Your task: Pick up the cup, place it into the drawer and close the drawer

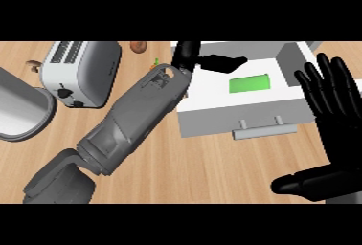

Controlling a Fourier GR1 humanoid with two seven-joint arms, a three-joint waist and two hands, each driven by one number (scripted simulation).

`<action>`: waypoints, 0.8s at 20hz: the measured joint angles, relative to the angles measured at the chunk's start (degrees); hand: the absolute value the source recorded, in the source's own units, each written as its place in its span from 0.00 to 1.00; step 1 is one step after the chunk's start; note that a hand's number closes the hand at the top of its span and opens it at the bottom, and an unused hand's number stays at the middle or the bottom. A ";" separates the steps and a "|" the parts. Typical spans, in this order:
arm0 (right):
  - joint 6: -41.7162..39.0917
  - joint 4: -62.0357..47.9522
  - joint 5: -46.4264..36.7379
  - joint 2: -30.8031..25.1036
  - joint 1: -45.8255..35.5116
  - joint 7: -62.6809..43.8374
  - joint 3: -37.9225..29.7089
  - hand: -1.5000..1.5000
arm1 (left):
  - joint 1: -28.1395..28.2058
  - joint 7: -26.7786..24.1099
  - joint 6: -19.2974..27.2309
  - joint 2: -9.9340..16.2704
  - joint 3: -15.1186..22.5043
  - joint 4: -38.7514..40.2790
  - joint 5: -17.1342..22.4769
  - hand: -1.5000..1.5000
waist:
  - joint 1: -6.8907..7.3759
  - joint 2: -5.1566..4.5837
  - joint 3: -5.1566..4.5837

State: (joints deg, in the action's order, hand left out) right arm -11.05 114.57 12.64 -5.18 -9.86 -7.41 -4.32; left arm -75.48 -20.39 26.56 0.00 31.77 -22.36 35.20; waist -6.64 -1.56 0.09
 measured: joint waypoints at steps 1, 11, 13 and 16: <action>-0.04 0.09 0.14 0.15 0.02 0.03 0.16 0.00 | -0.21 -0.35 -0.42 0.00 -0.13 -0.36 0.76 0.00 | 0.10 0.02 0.00; -2.83 2.30 6.50 -1.53 3.32 -1.83 -2.43 1.00 | 1.32 -6.26 -3.41 0.00 -3.58 -6.83 8.04 0.00 | 3.50 1.03 -0.05; -3.73 3.39 7.32 -2.52 3.95 -2.37 -2.97 1.00 | 1.40 -5.77 -4.05 0.52 -5.13 -7.42 8.38 0.00 | 4.40 1.24 -0.06; -6.04 4.02 7.11 -4.97 4.49 -2.68 -3.39 1.00 | 3.63 -5.00 -3.74 1.65 -6.32 -11.04 8.72 0.00 | 5.84 1.63 -0.09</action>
State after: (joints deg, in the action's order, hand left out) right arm -17.09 118.59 19.75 -10.16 -5.37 -10.10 -7.71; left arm -71.85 -25.39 22.82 1.65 25.46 -33.40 43.92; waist -0.80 0.08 0.00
